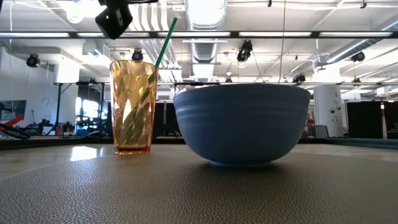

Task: Pick & Place Utensil
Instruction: Put the silver spoon into the blue bowl

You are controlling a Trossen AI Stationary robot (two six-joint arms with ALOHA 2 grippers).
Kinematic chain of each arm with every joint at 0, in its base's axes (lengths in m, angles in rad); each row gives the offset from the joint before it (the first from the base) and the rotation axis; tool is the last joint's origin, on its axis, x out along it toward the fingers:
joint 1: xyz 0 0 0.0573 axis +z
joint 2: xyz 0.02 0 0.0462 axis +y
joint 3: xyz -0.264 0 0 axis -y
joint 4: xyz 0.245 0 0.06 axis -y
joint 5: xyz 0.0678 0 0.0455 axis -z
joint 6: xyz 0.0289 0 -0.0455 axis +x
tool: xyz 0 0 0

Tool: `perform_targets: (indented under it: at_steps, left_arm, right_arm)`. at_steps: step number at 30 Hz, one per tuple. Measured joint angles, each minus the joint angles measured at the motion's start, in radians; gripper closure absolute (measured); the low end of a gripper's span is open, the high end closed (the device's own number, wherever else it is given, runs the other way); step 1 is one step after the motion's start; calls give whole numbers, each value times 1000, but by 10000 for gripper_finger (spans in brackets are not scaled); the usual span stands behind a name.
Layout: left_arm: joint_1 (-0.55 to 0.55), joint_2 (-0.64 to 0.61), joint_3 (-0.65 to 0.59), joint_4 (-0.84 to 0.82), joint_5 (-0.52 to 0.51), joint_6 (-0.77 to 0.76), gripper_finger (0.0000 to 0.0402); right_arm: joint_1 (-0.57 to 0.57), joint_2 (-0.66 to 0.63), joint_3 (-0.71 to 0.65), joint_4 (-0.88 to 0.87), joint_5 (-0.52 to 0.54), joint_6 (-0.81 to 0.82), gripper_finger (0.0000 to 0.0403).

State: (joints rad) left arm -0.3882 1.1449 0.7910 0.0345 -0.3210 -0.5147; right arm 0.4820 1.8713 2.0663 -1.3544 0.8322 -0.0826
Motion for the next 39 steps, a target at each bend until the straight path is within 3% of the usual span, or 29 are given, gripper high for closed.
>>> perform_targets:
  at_steps: [8, 13, 24, 32, 39]
  left_arm:
    - [0, -2, 0, 0, -24, 32, 399]
    - [0, -2, -4, 37, -27, 70, 398]
    - [-4, 1, -80, 239, -16, 148, 398]
    - [-13, 1, -150, 397, -18, 207, 397]
    - [-35, 33, -158, 456, -18, 229, 398]
  right_arm:
    - [0, -66, -6, -119, -5, 241, 204]
    - [1, -91, -38, -161, -102, 401, 204]
    - [13, -154, -311, -136, -125, 545, 204]
    - [62, -229, -556, 76, -183, 540, 204]
    - [112, -363, -782, 471, -172, 525, 204]
